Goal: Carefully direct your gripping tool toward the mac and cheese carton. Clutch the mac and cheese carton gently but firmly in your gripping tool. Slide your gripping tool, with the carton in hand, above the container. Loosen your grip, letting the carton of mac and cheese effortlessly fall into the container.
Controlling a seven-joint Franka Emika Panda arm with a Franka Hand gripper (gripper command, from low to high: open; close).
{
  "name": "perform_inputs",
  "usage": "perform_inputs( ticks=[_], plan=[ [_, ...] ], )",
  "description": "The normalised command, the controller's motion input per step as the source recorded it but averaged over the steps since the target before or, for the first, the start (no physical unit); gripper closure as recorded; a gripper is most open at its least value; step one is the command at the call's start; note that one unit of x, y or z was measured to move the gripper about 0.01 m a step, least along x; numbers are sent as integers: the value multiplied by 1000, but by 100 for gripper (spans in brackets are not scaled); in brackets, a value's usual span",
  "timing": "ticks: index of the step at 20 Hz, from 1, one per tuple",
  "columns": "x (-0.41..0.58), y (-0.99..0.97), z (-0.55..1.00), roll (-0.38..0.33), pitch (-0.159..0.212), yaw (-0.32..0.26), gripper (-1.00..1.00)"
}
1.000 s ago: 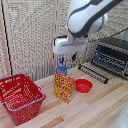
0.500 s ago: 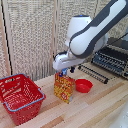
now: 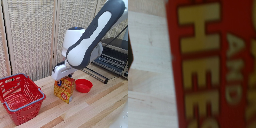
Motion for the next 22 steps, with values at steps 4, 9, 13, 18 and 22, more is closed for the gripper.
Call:
perform_inputs(
  ticks=[4, 9, 13, 18, 22],
  plan=[
    [48, 49, 0, 0, 27, 4, 100],
    [0, 16, 0, 0, 4, 4, 100],
    [8, 3, 147, 0, 32, -3, 100],
    [162, -35, 646, 21, 39, -46, 100],
    [385, 0, 967, 7, 47, -39, 100]
  ],
)
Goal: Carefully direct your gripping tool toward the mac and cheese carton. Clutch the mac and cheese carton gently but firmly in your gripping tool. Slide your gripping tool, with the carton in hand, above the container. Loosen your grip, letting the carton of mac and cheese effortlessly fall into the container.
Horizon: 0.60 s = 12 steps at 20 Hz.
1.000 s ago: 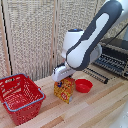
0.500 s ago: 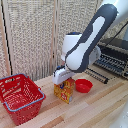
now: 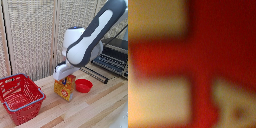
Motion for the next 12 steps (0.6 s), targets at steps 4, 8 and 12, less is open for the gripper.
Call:
perform_inputs(
  ticks=[4, 8, 12],
  plan=[
    [626, 61, 1000, 0, 42, -21, 100],
    [988, 201, 952, 0, 106, 0, 100],
    [991, 221, 939, 0, 118, 0, 100]
  ],
)
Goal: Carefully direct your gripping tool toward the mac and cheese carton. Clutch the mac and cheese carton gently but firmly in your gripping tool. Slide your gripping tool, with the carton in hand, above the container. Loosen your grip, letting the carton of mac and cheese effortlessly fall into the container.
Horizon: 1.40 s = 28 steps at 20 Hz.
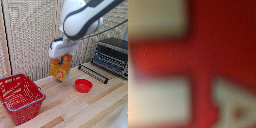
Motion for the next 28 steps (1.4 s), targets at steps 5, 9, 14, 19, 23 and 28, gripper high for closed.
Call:
perform_inputs(
  ticks=[5, 9, 14, 19, 23, 28],
  plan=[
    [843, 379, 919, 0, 144, 5, 100],
    [529, 681, 875, 0, 149, 5, 100],
    [196, 857, 763, 6, 118, 14, 100],
    [18, 918, 476, 0, 93, 1, 100],
    [4, 984, 52, -12, 115, 0, 100],
    [83, 1000, -217, -28, 111, 0, 100]
  ],
)
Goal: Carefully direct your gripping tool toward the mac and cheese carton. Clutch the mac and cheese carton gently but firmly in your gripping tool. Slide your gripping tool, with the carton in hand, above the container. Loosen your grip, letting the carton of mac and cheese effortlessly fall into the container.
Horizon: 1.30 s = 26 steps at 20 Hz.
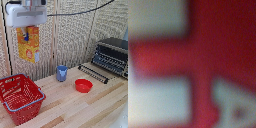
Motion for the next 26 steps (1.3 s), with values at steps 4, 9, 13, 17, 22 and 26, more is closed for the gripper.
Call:
perform_inputs(
  ticks=[4, 9, 13, 17, 22, 26],
  plan=[
    [239, 941, -514, -46, 52, -7, 100],
    [301, 264, -831, -15, 2, -70, 100],
    [11, -21, -832, -42, 27, -77, 100],
    [10, -4, -542, -2, 16, -51, 100],
    [28, -31, -106, 1, 25, -4, -100],
    [0, -53, 419, -11, 31, -61, -100]
  ],
)
